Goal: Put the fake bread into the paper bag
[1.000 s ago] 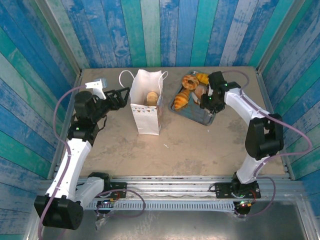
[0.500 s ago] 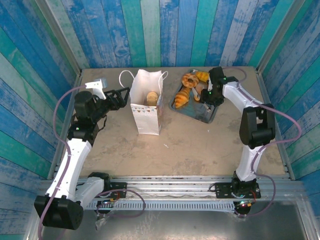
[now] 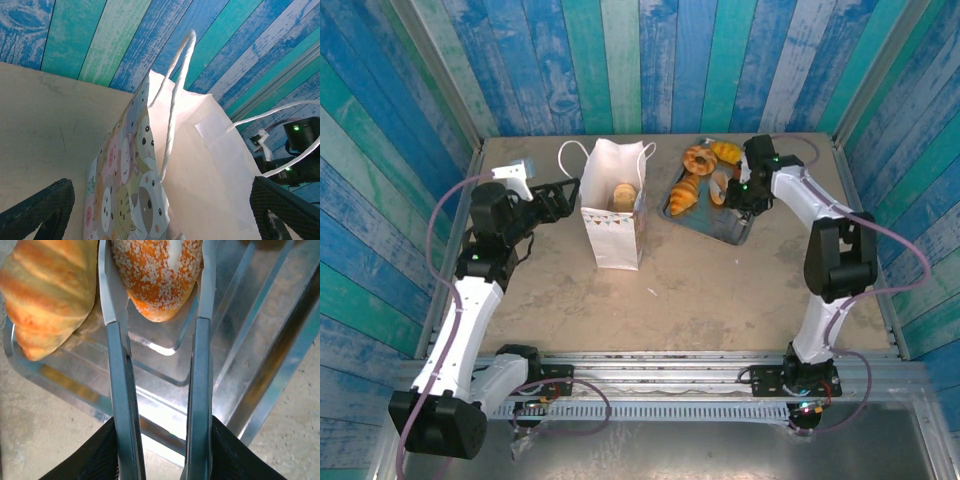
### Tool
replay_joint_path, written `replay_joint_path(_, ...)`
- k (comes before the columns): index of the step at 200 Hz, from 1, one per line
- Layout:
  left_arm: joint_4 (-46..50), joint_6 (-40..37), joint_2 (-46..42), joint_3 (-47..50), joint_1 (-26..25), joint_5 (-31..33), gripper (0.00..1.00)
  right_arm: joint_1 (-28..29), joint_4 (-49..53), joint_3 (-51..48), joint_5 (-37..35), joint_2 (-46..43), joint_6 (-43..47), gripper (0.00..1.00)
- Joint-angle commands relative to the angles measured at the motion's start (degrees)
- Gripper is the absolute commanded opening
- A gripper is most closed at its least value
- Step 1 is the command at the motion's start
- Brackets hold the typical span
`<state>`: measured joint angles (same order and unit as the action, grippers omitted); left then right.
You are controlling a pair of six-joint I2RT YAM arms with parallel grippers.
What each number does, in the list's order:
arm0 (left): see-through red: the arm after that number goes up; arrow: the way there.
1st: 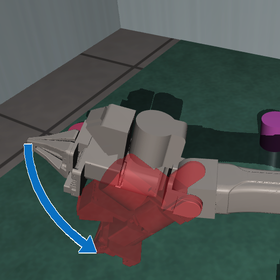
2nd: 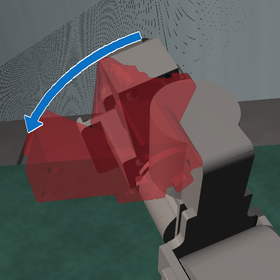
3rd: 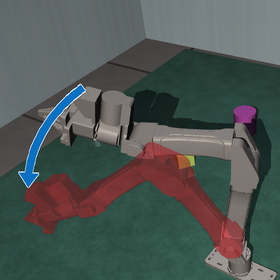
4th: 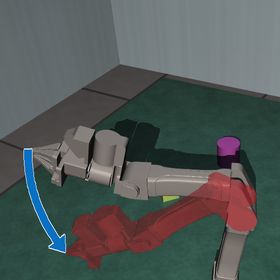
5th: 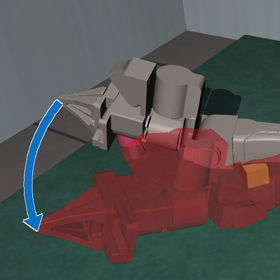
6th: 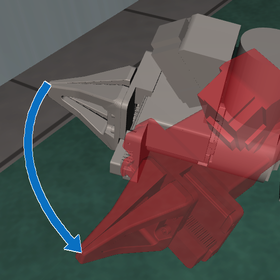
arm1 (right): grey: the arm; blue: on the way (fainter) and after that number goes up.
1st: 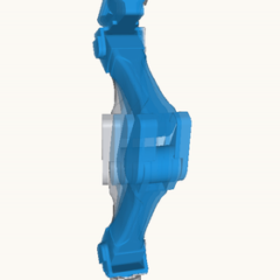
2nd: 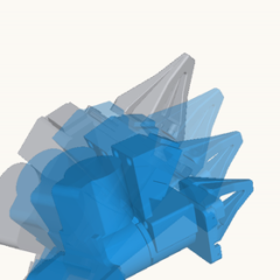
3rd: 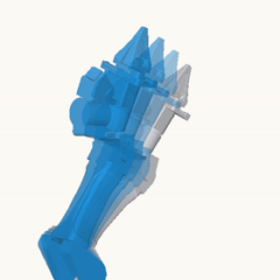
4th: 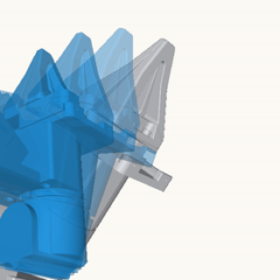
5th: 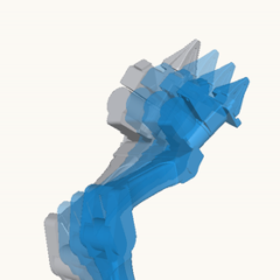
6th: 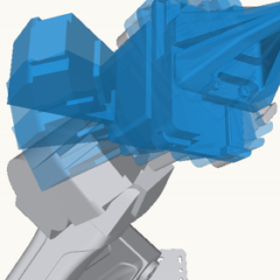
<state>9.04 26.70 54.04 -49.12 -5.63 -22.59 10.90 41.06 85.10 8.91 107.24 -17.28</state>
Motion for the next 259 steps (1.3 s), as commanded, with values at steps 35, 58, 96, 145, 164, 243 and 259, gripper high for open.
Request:
replay_joint_path(35,7.72,0.29,0.56,-5.65,-0.15,1.88,1.0,0.55,2.18,-5.46,1.14,-11.41,1.13,0.42)
replay_joint_path(58,9.7,0.41,2.5,-7.35,-0.22,0.41,0.94,1.82,3.5,-7.61,0.5,-16.62,1.01,0.41)
replay_joint_path(96,9.35,2.73,4.73,-7.7,-2.39,-2.91,0.94,4.77,7.23,-8.5,-1.82,-25.27,0.88,0.41)
replay_joint_path(145,10.28,2.17,7.66,-9.37,-3.31,-0.61,0.88,9.48,14.34,-3.94,-4.48,-33.67,2.59,0.41)
replay_joint_path(164,10.52,1.35,8.98,-10.19,-3.33,0.9,0.83,10.93,17.99,-1.0,-5.87,-35.76,2.87,0.41)
replay_joint_path(243,8.07,1.4,13.49,-11.17,-3.69,-1.67,0.63,20.42,20.73,11.4,-6.98,-41.76,-1.11,0.41)
replay_joint_path(259,7.26,1.63,13.28,-10.95,-3.69,-1.67,0.61,21.47,20.47,13.41,-6.33,-41.43,-1.36,0.41)
